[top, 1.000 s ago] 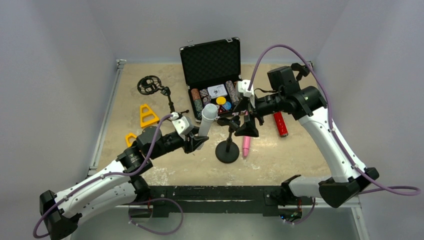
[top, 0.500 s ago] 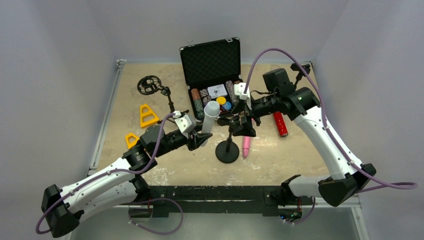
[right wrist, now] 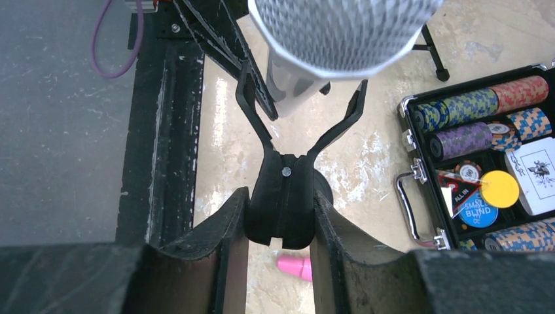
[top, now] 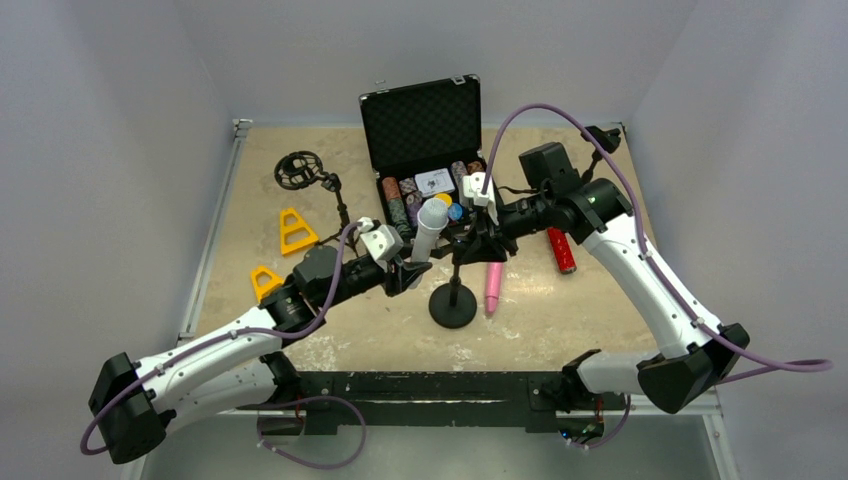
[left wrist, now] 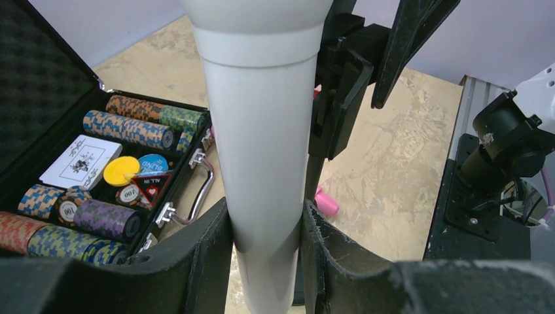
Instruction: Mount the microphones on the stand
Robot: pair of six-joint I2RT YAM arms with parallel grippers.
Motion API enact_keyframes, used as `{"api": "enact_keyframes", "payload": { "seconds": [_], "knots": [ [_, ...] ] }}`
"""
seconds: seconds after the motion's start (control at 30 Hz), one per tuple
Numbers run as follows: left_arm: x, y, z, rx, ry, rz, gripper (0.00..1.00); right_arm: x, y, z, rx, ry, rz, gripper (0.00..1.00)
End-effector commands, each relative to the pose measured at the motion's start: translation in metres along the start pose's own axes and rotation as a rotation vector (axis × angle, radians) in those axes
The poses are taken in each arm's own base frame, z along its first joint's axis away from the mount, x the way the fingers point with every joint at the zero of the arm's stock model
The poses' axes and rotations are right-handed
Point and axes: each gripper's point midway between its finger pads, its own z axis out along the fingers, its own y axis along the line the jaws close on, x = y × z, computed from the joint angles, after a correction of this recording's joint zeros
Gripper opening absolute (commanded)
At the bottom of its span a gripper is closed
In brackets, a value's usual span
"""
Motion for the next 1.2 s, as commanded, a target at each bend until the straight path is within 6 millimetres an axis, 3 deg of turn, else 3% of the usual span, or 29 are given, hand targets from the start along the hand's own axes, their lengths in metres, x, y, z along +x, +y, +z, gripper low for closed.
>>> {"api": "enact_keyframes", "payload": {
  "seconds": [0.0, 0.33, 0.4, 0.53, 0.6, 0.67, 0.87, 0.97, 1.17],
  "knots": [
    [-0.029, -0.009, 0.009, 0.063, -0.102, 0.046, 0.00, -0.014, 0.011, -0.002, -0.042, -0.057, -0.019, 0.03],
    [-0.039, -0.020, 0.024, 0.147, -0.120, 0.074, 0.00, -0.018, 0.018, 0.003, -0.116, -0.082, 0.024, 0.05],
    [-0.041, -0.020, 0.024, 0.147, -0.127, 0.078, 0.00, -0.020, 0.019, 0.003, -0.128, -0.084, 0.038, 0.18],
    [-0.042, -0.021, 0.026, 0.153, -0.128, 0.078, 0.00, -0.025, 0.022, 0.001, -0.150, -0.093, 0.059, 0.64],
    [-0.041, -0.021, 0.027, 0.154, -0.126, 0.075, 0.00, -0.029, 0.024, -0.003, -0.158, -0.105, 0.066, 0.76],
    [-0.039, -0.018, 0.028, 0.134, -0.122, 0.061, 0.01, -0.032, 0.025, -0.007, -0.154, -0.114, 0.064, 0.81],
    [-0.038, -0.006, 0.023, 0.056, -0.123, 0.015, 0.31, -0.034, 0.025, -0.017, -0.121, -0.128, 0.060, 0.88],
    [-0.039, -0.002, 0.016, 0.025, -0.124, 0.000, 0.56, -0.037, 0.025, -0.024, -0.102, -0.139, 0.046, 0.89],
    [-0.039, -0.004, 0.001, 0.018, -0.118, 0.002, 0.66, -0.038, 0.022, -0.040, -0.054, -0.165, 0.031, 0.91]
  ]
}}
